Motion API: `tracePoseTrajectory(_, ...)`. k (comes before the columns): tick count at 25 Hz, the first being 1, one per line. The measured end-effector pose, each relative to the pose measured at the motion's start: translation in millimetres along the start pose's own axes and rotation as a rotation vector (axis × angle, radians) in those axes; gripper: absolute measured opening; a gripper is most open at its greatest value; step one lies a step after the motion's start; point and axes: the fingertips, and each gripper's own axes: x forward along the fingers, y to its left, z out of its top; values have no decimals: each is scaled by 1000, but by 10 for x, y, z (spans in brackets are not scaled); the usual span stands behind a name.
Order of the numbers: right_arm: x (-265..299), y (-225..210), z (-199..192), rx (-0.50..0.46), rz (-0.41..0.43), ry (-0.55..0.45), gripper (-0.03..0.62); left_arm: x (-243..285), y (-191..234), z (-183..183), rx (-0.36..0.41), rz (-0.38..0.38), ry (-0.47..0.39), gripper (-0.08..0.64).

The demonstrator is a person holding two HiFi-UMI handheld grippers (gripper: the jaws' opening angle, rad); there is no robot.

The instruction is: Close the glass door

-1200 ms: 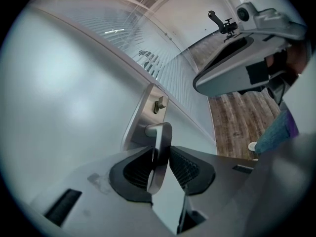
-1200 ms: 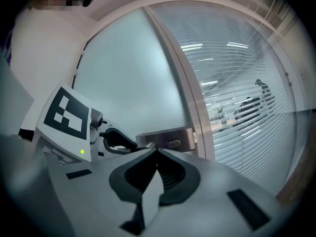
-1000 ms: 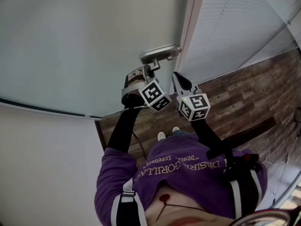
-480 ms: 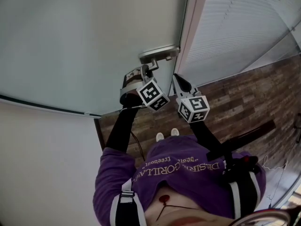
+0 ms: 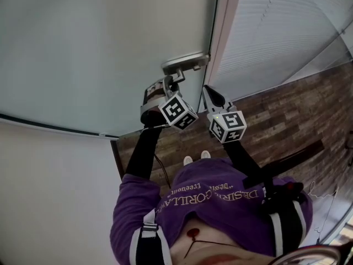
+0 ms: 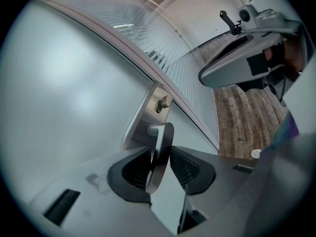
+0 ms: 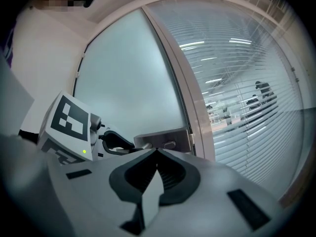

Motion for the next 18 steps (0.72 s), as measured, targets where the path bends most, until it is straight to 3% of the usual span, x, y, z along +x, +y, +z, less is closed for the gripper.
tracePoseTrajectory(12,6,-19,32,-12,-6,-7,-9,11,65,-1,-92,64,-44,129)
tracePoseTrajectory(18,-7,-42,19,-12,-8,-1,-9,29,71,4,-153,52,-49,138)
